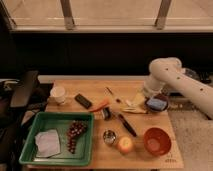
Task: Wipe table surface with brush
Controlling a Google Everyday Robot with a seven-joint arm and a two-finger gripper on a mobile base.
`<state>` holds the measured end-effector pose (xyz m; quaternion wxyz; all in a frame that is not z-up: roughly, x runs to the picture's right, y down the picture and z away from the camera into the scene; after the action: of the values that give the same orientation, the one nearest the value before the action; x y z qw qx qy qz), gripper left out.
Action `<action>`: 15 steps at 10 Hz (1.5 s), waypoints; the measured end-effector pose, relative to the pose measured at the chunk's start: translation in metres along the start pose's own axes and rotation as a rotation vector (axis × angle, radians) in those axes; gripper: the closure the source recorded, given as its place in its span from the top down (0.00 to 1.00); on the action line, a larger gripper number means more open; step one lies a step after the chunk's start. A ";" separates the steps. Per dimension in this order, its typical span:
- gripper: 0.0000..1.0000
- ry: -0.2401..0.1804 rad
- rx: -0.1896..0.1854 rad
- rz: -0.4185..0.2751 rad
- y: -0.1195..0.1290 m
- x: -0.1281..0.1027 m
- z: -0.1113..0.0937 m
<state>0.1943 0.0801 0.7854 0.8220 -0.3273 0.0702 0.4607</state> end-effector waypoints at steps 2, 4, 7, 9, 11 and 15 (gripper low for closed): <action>0.80 0.011 -0.015 -0.110 0.038 -0.006 0.008; 0.80 0.012 -0.015 -0.129 0.044 -0.006 0.009; 0.80 0.015 -0.015 -0.147 0.048 -0.005 0.013; 0.80 0.008 -0.033 -0.172 0.067 -0.010 0.026; 0.80 0.006 -0.059 -0.198 0.092 -0.021 0.045; 0.80 0.025 -0.098 -0.199 0.105 -0.024 0.078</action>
<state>0.0821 0.1479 0.8058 0.8457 -0.3784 0.0250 0.3755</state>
